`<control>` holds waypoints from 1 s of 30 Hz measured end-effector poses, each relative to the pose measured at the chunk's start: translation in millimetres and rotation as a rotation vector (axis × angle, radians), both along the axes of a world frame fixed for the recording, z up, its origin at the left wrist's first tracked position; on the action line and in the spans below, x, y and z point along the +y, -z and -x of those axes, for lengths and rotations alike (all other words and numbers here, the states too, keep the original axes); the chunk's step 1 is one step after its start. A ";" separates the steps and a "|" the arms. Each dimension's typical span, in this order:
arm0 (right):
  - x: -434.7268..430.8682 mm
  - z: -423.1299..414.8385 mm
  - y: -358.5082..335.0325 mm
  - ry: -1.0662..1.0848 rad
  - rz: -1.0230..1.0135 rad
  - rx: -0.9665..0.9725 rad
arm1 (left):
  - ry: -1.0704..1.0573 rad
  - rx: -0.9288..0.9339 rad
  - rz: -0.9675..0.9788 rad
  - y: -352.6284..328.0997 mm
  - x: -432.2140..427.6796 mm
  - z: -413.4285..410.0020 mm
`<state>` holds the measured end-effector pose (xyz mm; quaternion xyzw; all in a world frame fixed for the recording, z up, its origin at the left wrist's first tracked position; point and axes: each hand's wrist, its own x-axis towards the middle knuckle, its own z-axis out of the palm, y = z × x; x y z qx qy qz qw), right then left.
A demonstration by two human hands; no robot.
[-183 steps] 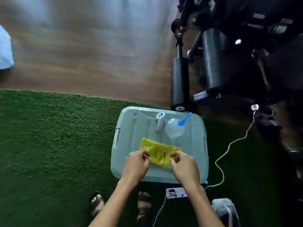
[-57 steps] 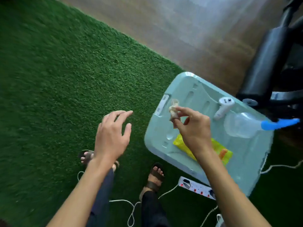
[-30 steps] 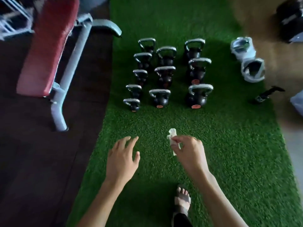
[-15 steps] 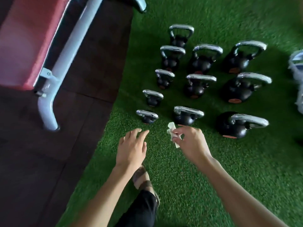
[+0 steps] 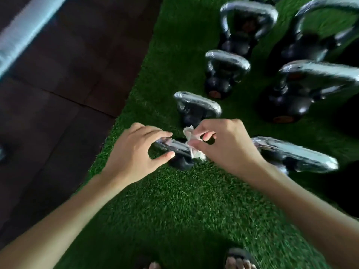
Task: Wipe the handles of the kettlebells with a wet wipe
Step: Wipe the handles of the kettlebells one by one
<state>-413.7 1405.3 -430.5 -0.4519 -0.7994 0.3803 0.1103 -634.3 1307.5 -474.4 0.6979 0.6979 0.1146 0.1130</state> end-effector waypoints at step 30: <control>-24.3 27.7 47.7 -0.247 -0.313 0.050 | 0.048 -0.123 -0.079 10.0 2.4 21.8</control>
